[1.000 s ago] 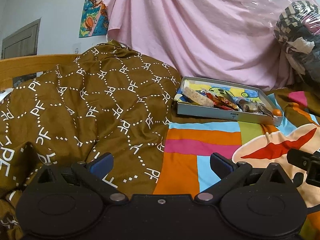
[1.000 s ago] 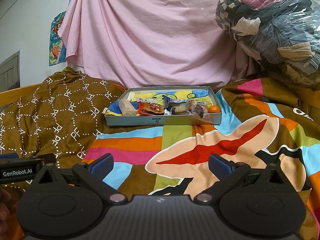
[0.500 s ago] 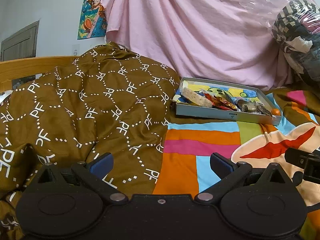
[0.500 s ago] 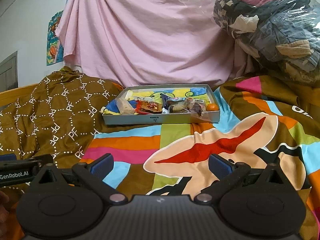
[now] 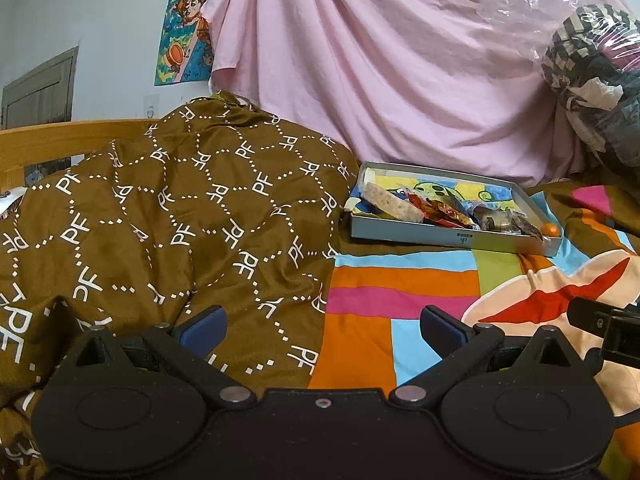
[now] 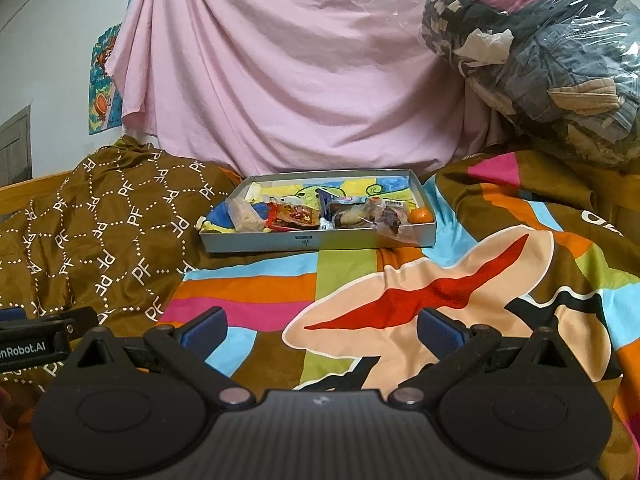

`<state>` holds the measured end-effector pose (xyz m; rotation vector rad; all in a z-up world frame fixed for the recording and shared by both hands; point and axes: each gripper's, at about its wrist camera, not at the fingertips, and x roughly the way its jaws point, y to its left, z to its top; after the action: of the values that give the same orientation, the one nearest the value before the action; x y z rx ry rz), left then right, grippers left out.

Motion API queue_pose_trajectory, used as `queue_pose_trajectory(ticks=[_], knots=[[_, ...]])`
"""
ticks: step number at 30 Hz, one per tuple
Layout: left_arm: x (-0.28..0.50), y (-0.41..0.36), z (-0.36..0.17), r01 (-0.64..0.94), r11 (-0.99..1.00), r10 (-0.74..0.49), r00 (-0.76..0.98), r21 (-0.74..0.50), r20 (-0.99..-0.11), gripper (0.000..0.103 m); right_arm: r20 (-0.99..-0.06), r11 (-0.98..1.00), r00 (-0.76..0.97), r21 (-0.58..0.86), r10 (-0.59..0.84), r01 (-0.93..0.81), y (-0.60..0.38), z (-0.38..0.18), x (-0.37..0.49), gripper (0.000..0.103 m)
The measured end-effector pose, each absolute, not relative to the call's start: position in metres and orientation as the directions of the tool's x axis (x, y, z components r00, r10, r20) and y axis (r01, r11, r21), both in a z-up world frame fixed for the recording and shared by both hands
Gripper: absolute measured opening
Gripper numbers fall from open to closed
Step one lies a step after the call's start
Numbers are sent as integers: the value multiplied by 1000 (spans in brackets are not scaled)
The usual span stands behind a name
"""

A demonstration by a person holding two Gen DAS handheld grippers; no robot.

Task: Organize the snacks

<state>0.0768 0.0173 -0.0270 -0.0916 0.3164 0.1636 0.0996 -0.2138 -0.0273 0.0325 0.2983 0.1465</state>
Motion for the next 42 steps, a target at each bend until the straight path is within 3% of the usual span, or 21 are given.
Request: queue_pose_trajectory(ticks=[42], knots=[[75,19,-26,-180,981,150,940,-69,-307,102,-273,988,950,28,151,-149,-209,-27,97,103]])
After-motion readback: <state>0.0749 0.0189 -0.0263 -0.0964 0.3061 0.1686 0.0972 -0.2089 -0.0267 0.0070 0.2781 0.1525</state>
